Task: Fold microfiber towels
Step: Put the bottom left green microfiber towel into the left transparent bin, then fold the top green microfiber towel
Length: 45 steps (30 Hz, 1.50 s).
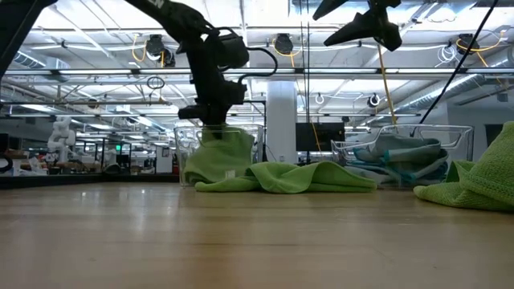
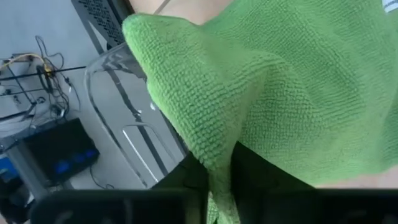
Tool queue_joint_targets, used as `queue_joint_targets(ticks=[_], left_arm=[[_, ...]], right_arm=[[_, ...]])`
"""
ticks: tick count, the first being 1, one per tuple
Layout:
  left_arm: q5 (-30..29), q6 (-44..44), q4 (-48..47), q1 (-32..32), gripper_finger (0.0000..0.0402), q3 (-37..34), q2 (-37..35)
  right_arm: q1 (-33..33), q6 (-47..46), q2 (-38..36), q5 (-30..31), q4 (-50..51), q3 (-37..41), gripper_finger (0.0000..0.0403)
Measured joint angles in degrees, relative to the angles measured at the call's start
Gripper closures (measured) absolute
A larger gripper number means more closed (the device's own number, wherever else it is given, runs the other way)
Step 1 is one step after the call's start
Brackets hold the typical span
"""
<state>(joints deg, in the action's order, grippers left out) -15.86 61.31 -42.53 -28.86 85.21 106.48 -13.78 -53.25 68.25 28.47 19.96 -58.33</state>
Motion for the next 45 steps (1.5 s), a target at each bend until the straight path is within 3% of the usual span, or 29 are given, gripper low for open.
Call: queue_joint_targets(ticks=[8, 13, 16, 21, 31, 39, 45], left_arm=[[0.11, -5.72, 0.38, -0.76, 0.0245, 0.0, 0.0], [-9.37, -8.57, -0.05, -0.11, 0.0191, 0.89, -0.22], [-11.05, -11.24, -1.0, 0.26, 0.0183, 2.55, -2.08], [-3.66, -22.5, -0.71, 0.44, 0.0196, 3.6, -7.11], [14.03, -64.27, -3.27, 1.22, 0.0249, 3.58, -13.3], [21.94, -72.05, -6.44, 8.52, 0.0282, 3.5, -14.08], [19.53, -78.43, -3.06, 19.42, 0.031, 3.63, -17.28]], right_arm=[[-0.02, -0.13, 0.0, -0.02, 0.05, 0.0, 0.02], [-0.04, -0.22, 0.0, -0.15, 0.05, 0.0, 0.02], [-0.07, -0.09, 0.0, -0.2, 0.07, 0.0, 0.02], [-0.07, 0.31, 0.0, -0.79, 0.01, -0.02, 0.02], [-0.07, 1.91, 0.0, -3.24, 0.1, -0.02, 0.02], [-0.07, 0.39, 0.0, -3.28, 0.15, -0.02, 0.02], [-0.09, -1.02, 0.0, -3.28, 0.07, -0.02, 0.02]])
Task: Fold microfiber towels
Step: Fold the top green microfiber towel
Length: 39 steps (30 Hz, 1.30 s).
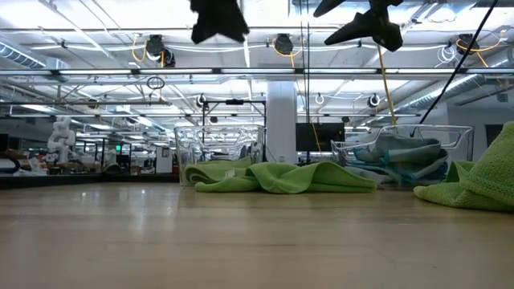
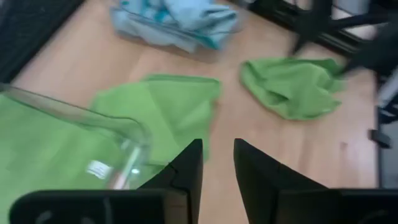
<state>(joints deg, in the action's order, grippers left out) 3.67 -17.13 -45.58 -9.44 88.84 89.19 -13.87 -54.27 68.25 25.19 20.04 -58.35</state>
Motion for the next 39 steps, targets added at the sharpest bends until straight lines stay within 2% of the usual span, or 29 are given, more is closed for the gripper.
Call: queue_joint_targets(ticks=[9, 13, 17, 25, 30, 35, 39], left_arm=[[-9.5, -8.29, 2.57, 17.59, 0.0354, -0.13, -0.79], [-14.45, -11.34, 2.77, 23.5, 0.0381, -2.66, -0.9], [-16.82, -18.12, 3.34, 28.63, 0.0397, -7.96, -3.07], [-25.29, -34.74, 18.61, 40.37, 0.0382, -23.82, -9.41], [-25.1, -42.67, 17.9, 44.87, 0.0397, -26.84, -10.46], [-25.59, -43.0, 17.99, 48.11, 0.039, -26.8, -10.54], [-25.88, -43.95, 15.1, 48.2, 0.0384, -26.8, -10.54]], right_arm=[[-0.88, -6.89, 0.02, -1.57, -0.86, -0.04, 0.02], [-2.53, -10.15, 0.02, -1.56, -2.61, -0.04, 0.02], [-4.67, -15.31, 0.25, -1.41, -4.99, -0.04, 0.02], [-6.47, -14.76, 4.46, -1.45, -12.29, -0.09, 0.02], [-5.63, -13.48, 8.59, -4.84, -11.98, -3.11, 0.02], [-4.28, -8.18, 13.01, -5.77, -11.31, -7.07, 0.02], [-3.17, -4.91, 15.55, -7.42, -10.32, -7.98, 0.02]])
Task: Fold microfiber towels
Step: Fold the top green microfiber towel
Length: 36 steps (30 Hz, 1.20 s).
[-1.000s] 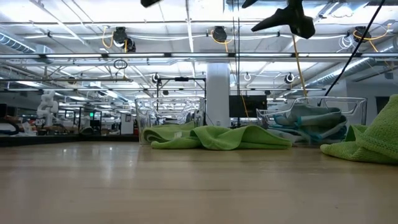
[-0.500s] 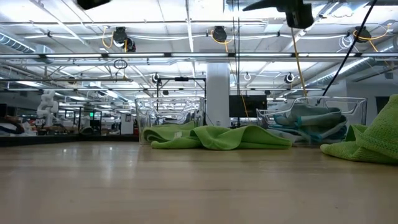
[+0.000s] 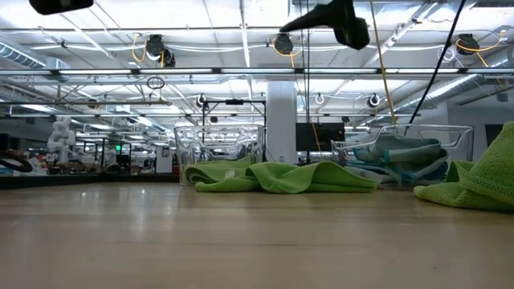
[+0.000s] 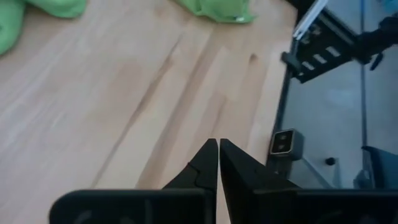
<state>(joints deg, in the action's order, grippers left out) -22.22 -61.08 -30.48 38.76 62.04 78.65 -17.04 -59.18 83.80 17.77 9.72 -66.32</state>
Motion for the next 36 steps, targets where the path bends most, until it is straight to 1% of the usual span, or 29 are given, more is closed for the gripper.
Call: queue_joint_targets(ticks=[2, 4, 7, 10, 13, 16, 20, 23, 25, 28, 32, 36], left_arm=[[-0.04, -0.57, -1.33, -0.26, 0.0384, 0.02, 0.02], [-0.34, -0.36, -2.71, -0.5, 0.0383, 0.02, 0.02], [-0.29, 1.92, -4.6, -1.43, 0.0382, 0.01, 0.02], [-0.31, 6.57, -5.13, -2.29, 0.0382, 0.02, 0.02], [-0.29, 10.35, -5.28, -3.33, 0.0382, 0.01, 0.02], [-0.24, 11.14, -5.46, -4.64, 0.0382, 0.02, 0.02], [-0.24, 10.13, -5.6, -6.35, 0.0382, 0.02, 0.02], [-0.21, 9.74, -5.84, -7.16, 0.0382, 0.02, 0.02], [-0.23, 9.73, -5.83, -7.79, 0.0382, 0.02, 0.02], [-0.31, 9.71, -5.96, -8.81, 0.0382, 0.02, 0.02], [-0.34, 9.55, -6.27, -9.97, 0.0382, 0.02, 0.03], [-0.34, 8.12, -6.27, -11.09, 0.0382, 0.02, 0.04]], right_arm=[[0.73, 0.46, 0.67, -2.2, 1.15, 0.0, 0.02], [1.0, 1.4, 0.73, -3.43, 4.72, 0.0, 0.02], [1.31, 3.7, 0.46, -5.33, 9.77, 0.0, 0.0199], [1.99, 8.74, 0.06, -6.02, 13.07, 0.0, 0.0196], [2.69, 16.73, 0.19, -6.02, 13.98, 0.07, 0.0188], [3.73, 24.72, 0.21, -6.04, 14.09, 0.28, 0.0178], [6.97, 29.91, 0.4, -6.4, 15.44, 1.54, 0.0166], [9.54, 34.48, 0.34, -8.71, 14.43, 3.36, 0.0161], [11.2, 38.15, 0.38, -11.62, 13.25, 4.79, 0.0161], [14.11, 42.06, 0.34, -16.08, 9.19, 7.79, 0.0169], [17.06, 47.26, 0.36, -20.44, 5.06, 11.61, 0.0182], [18.93, 53.11, 0.53, -21.1, -0.76, 15.26, 0.0187]])
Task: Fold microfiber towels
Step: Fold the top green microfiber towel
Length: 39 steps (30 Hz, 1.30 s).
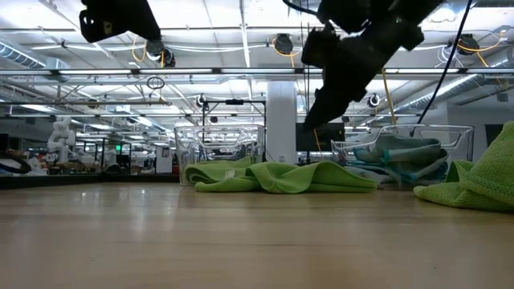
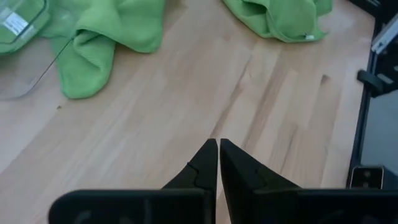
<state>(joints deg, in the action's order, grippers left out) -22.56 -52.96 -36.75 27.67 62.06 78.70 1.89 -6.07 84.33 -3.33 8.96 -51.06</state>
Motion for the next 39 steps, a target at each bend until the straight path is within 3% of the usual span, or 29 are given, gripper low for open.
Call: queue_joint_targets(ticks=[8, 23, 28, 35, 39], left_arm=[[-0.27, -1.21, 0.06, -2.1, 0.0382, 0.0, 0.0], [1.1, -3.83, 0.08, -2.42, 0.0382, 0.0, 0.0], [1.46, -4.69, 0.01, -2.42, 0.0382, 0.0, 0.0], [1.3, -2.85, -0.83, -2.42, 0.0382, 0.02, 0.0], [1.05, -0.83, -0.83, -2.42, 0.0382, 0.02, 0.02]], right_arm=[[1.86, 2.86, 8.29, -4.39, -12.05, 0.57, 0.0187], [2.58, 1.74, 24.34, -0.94, -9.29, -8.0, 0.0196], [1.91, -0.07, 24.95, -0.01, -7.3, -7.16, 0.0244], [-0.48, -0.37, 24.69, -1.03, -6.18, -6.78, 0.038], [-2.33, -1.66, 23.56, -1.07, -5.55, -6.71, 0.0392]])
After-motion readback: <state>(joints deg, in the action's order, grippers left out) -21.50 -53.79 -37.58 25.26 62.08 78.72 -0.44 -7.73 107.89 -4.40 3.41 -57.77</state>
